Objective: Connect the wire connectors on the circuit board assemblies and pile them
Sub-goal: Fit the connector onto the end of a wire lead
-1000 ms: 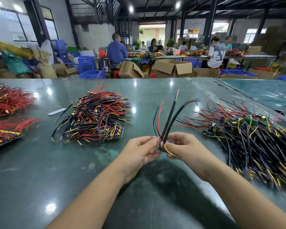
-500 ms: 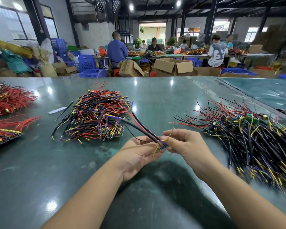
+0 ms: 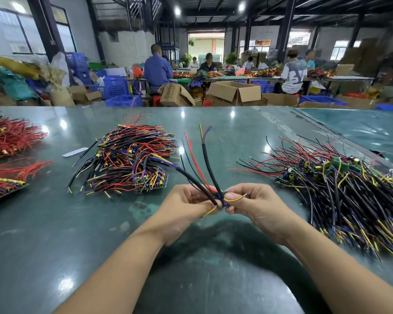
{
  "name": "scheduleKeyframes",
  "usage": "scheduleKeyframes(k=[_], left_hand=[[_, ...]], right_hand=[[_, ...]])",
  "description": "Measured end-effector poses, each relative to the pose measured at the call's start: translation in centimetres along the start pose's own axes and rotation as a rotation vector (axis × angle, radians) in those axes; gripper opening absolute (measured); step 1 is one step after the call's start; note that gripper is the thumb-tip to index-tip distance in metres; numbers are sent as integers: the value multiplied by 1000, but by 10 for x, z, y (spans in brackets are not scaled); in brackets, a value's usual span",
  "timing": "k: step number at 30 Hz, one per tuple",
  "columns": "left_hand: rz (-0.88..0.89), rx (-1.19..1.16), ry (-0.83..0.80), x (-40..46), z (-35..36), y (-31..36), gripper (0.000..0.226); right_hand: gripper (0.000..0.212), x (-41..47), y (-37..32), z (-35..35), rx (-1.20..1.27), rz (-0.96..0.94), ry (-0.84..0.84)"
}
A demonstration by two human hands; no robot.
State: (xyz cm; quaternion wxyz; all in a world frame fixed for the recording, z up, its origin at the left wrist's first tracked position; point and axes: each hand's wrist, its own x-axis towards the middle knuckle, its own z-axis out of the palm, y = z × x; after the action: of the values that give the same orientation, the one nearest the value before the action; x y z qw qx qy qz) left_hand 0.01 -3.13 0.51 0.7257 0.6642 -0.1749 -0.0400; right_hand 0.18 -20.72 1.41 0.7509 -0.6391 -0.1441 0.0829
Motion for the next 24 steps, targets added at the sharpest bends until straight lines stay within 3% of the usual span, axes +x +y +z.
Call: scheduleKeyframes(k=[5, 9, 12, 15, 18, 20, 22, 24], left_hand=[[-42, -240, 4, -3, 4, 1, 18], [-27, -291, 254, 8, -3, 2, 15], [-27, -105, 551, 16, -21, 1, 12], [-177, 216, 751, 20, -42, -4, 36], [-298, 828, 763, 14, -53, 2, 54], [-177, 1173, 810, 8, -55, 6, 52], [18, 1120, 739, 4, -45, 12, 45], [116, 711, 418, 3, -25, 14, 29]], right_hand=[[13, 2, 5, -3, 174, 2, 0], [9, 7, 5, -4, 228, -4, 123], [8, 7, 1, -9, 237, 34, 238], [11, 7, -1, -7, 192, 74, 257], [12, 7, -2, -3, 169, 89, 271], [11, 6, -3, -1, 162, 87, 263], [9, 5, -5, 1, 176, 76, 245], [9, 5, -6, 4, 198, 72, 221]])
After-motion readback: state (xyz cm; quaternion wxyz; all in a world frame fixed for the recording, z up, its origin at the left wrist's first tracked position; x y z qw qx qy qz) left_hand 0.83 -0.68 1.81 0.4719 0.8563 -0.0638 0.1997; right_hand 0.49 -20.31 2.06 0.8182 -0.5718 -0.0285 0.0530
